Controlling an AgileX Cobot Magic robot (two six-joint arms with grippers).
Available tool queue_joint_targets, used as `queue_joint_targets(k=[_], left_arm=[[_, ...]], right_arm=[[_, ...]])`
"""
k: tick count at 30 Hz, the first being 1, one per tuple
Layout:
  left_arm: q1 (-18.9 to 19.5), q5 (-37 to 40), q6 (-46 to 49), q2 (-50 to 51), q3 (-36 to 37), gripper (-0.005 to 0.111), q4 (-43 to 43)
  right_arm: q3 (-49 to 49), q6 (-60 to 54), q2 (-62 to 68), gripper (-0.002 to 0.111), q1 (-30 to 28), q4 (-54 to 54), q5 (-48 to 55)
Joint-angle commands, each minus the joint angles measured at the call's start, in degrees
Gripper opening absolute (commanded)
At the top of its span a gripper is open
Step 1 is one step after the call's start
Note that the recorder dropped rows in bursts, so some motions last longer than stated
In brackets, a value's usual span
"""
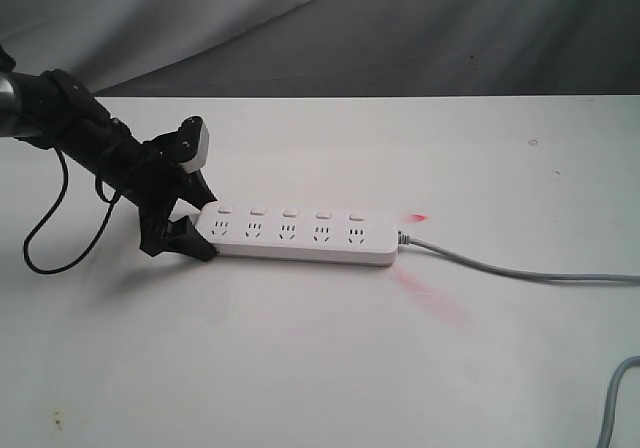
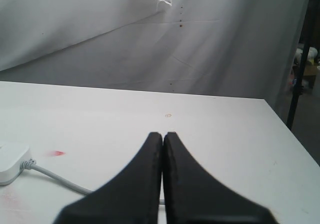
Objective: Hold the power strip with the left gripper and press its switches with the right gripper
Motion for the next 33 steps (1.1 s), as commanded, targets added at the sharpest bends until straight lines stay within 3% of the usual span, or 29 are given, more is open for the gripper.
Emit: queue_joint_targets(k=[1, 7, 11, 13, 18, 27, 33], left_arm=[[-0.19, 0.21, -0.53, 2.08, 0.98, 0.064, 1.9], [-0.19, 0.21, -0.53, 2.08, 0.98, 0.064, 1.9], [-0.19, 0.21, -0.53, 2.08, 0.98, 0.064, 1.9], [-0.19, 0.21, -0.53, 2.08, 0.98, 0.064, 1.9], [-0.19, 0.21, -0.53, 2.08, 0.98, 0.064, 1.9], [-0.19, 0.21, -0.53, 2.08, 0.98, 0.064, 1.9], [-0.19, 0.21, -0.53, 2.08, 0.98, 0.064, 1.9]], right_arm=[[0.21, 0.24, -0.25, 0.0, -0.38, -0.36, -0.31], [0.21, 0.25, -0.25, 0.0, -0.38, -0.36, 1.65], [-15.15, 0.25, 1.02, 0.0, -0.38, -0.36, 24.87], [-23.61, 0.25, 5.72, 0.0, -0.38, -0.89, 30.87], [-32.81, 0.25, 22.46, 0.0, 2.33, -1.23, 32.0], [-39.39, 2.62, 41.41, 0.0, 14.18, 5.48, 34.04], [-50.0, -8.76, 55.72, 0.0, 16.8, 11.55, 35.45]])
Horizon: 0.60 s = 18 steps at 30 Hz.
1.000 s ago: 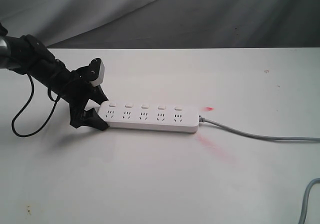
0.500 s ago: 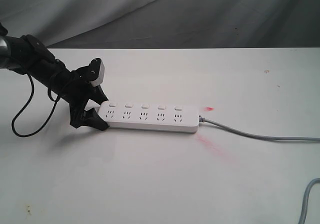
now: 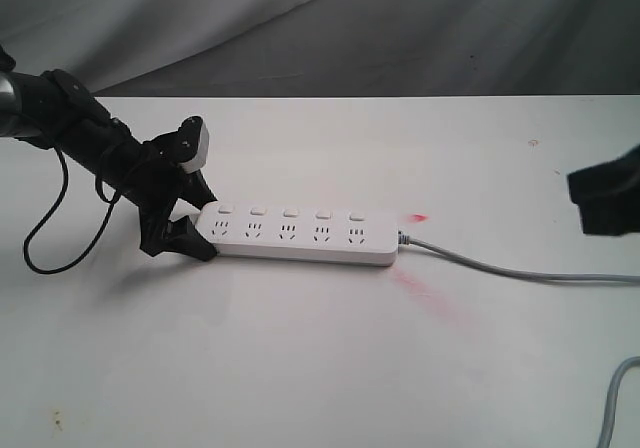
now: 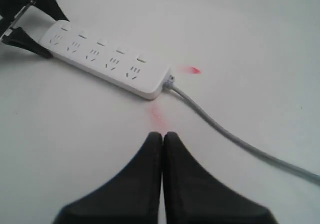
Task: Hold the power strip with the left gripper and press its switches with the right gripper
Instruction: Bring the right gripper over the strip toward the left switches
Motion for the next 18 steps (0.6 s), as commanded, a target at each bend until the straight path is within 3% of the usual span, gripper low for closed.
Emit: queue_joint_targets(k=[1, 9, 18], left_arm=[[-0.19, 0.21, -0.53, 2.08, 0.98, 0.064, 1.9], [-0.19, 0.21, -0.53, 2.08, 0.98, 0.064, 1.9], [-0.19, 0.21, -0.53, 2.08, 0.98, 0.064, 1.9]], right_arm=[[-8.96, -12.71, 11.24, 0.0, 0.86, 9.05, 1.73], [-27.51, -42.91, 34.88, 0.0, 0.86, 29.45, 12.4], [-41.27, -55.41, 54.7, 0.0, 4.81, 29.08, 12.09]])
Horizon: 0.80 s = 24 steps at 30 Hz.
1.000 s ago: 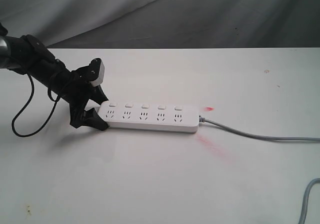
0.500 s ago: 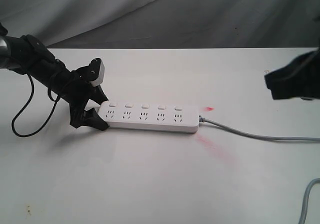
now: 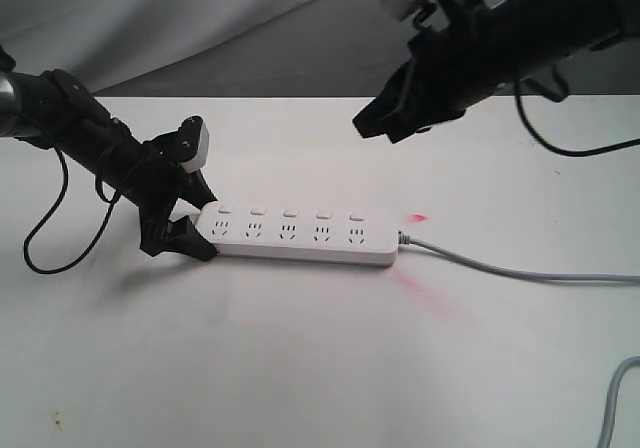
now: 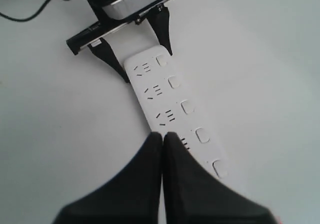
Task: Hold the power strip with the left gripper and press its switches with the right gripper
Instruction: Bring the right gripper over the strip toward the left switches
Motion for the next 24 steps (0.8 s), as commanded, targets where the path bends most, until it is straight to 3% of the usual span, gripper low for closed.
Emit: queue_joint_targets(k=[1, 11, 24], left_arm=[[-0.19, 0.21, -0.53, 2.08, 0.98, 0.064, 1.98], [-0.19, 0.21, -0.53, 2.08, 0.98, 0.064, 1.98], [-0.19, 0.21, -0.53, 2.08, 0.98, 0.064, 1.98]], right_arm=[[-6.05, -6.49, 8.21, 0.0, 3.05, -0.34, -0.95], [-12.6, -10.55, 20.47, 0.0, 8.55, 1.09, -11.16], [-29.91, -10.95, 33.63, 0.0, 11.71, 3.34, -11.37]])
